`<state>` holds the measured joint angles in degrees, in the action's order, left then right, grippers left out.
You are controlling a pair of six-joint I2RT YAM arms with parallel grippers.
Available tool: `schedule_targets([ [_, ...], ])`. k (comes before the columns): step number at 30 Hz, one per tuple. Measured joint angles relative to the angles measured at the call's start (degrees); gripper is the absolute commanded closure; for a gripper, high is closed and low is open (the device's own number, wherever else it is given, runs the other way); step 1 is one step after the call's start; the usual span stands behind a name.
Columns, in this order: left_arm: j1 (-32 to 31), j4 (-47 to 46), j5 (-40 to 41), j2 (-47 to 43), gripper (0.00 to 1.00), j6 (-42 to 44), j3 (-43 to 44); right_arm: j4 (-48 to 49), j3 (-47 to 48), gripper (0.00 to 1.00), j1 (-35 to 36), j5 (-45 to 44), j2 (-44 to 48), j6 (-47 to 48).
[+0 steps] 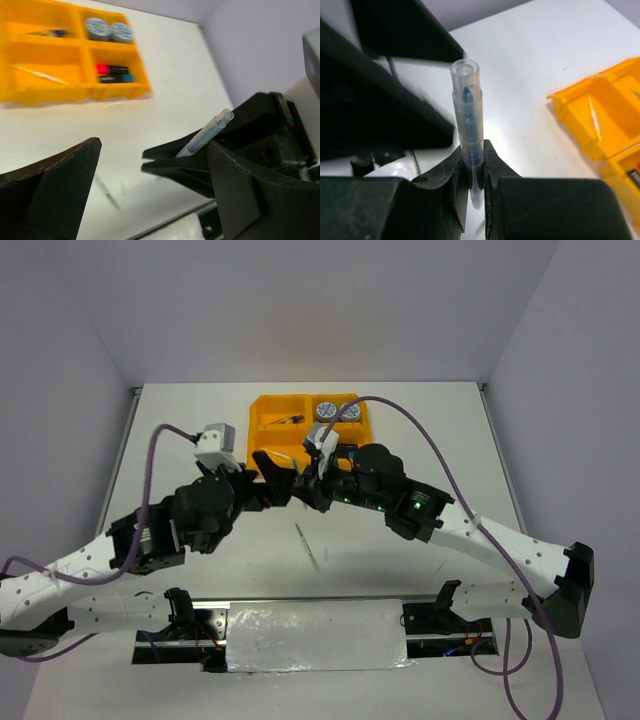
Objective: Sort the stationery into containers
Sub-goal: Close the pen cap on the pen, then place the pen in the storage box.
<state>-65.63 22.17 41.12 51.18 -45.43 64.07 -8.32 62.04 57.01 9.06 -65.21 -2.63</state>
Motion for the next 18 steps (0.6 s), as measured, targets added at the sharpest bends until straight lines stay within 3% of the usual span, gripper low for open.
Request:
schedule_targets([
  [4,-0.09,16.74,14.12,3.23,0.01,-2.95,13.42,2.43,2.25,1.0,-3.82,4.44,-6.27,4.15],
  [8,0.31,23.54,23.5,1.33,0.01,-2.56,18.97,-0.96,10.43,1.0,-9.05,8.48,-17.0,8.35],
  [12,0.39,25.42,24.17,-3.82,0.01,2.69,14.1,-7.19,23.43,0.98,-13.09,8.72,-29.16,12.92],
  [18,0.44,28.06,18.95,-10.51,0.01,7.34,1.01,-19.43,54.88,0.96,-15.56,6.75,-52.54,19.34],
])
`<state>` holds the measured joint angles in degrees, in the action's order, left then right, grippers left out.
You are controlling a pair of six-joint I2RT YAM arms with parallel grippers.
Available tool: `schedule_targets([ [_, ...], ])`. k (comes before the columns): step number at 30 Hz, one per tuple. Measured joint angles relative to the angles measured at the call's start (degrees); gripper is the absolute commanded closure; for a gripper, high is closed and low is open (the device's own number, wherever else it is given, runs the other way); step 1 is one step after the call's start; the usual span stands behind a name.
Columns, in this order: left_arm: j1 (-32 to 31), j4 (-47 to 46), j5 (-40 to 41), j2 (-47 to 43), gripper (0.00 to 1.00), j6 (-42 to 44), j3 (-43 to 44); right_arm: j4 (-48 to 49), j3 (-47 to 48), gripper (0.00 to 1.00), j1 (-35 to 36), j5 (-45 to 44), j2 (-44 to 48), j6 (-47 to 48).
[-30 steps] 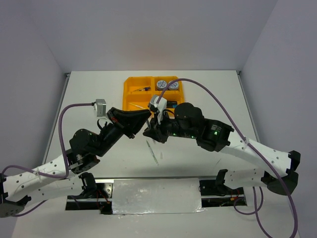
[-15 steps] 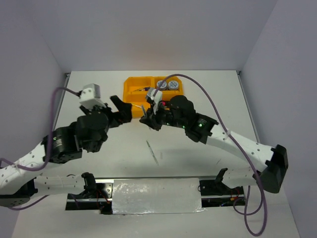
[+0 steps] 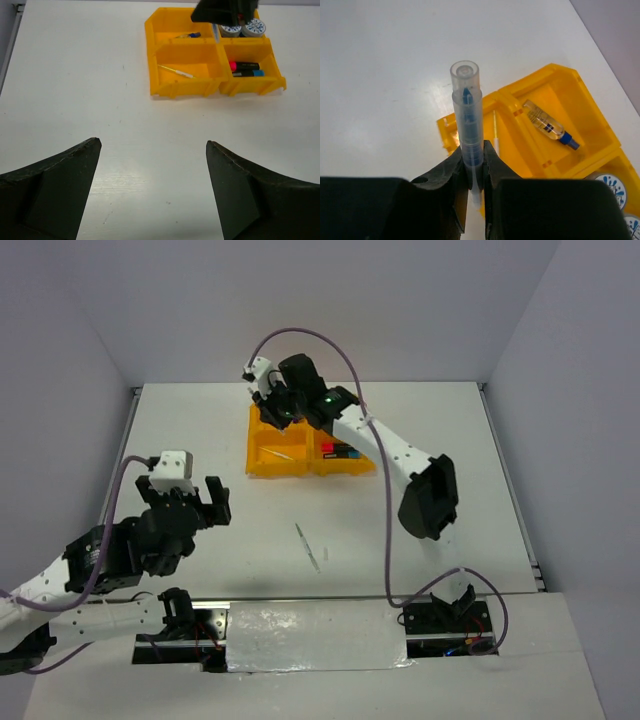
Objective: Sort the stationery into containers
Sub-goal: Place the pen in the storage box.
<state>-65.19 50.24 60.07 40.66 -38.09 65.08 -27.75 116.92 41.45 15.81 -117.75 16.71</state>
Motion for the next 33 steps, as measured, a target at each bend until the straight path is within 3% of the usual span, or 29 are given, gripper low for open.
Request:
schedule_targets([
  [3,0.0,0.81,-1.38,-3.78,0.01,0.13,-4.83,-2.14,7.98,0.95,-0.09,-3.3,-8.52,1.95],
  [7,0.74,2.29,-2.4,-9.97,0.01,-1.16,-8.87,-5.31,7.96,0.93,-0.09,-7.37,-13.25,4.52],
  [12,1.14,1.68,-2.97,-14.27,0.01,-1.11,-9.27,-8.04,8.02,0.84,-0.26,-8.5,-13.99,7.39],
  [20,1.16,1.64,-4.07,-10.93,0.01,-1.11,-9.33,-8.02,4.31,0.71,-0.57,-9.66,-13.97,10.01],
  [21,1.2,1.62,-4.39,-10.45,0.01,-1.11,-9.33,-8.22,3.85,0.67,-0.59,-9.7,-13.97,10.19],
  [22,1.29,1.62,-4.7,-10.16,0.01,-1.09,-9.38,-8.39,3.61,0.5,-0.63,-9.97,-13.97,10.27],
  [24,1.44,1.6,-5.07,-10.19,0.01,-1.03,-9.42,-8.26,3.56,0.34,-0.74,-10.29,-13.97,10.14],
  [25,1.55,1.57,-5.16,-10.34,0.01,-1.01,-9.46,-8.13,3.56,0.05,-0.79,-10.38,-13.94,10.21],
  [29,1.79,1.29,-5.62,-11.63,0.01,-0.85,-9.64,-7.5,2.34,0.02,-1.01,-10.71,-12.72,9.49],
  [33,1.88,1.14,-5.84,-12.76,0.01,-0.94,-9.7,-2.45,-7.3,0.0,-1.01,-12.57,-4.35,4.22],
])
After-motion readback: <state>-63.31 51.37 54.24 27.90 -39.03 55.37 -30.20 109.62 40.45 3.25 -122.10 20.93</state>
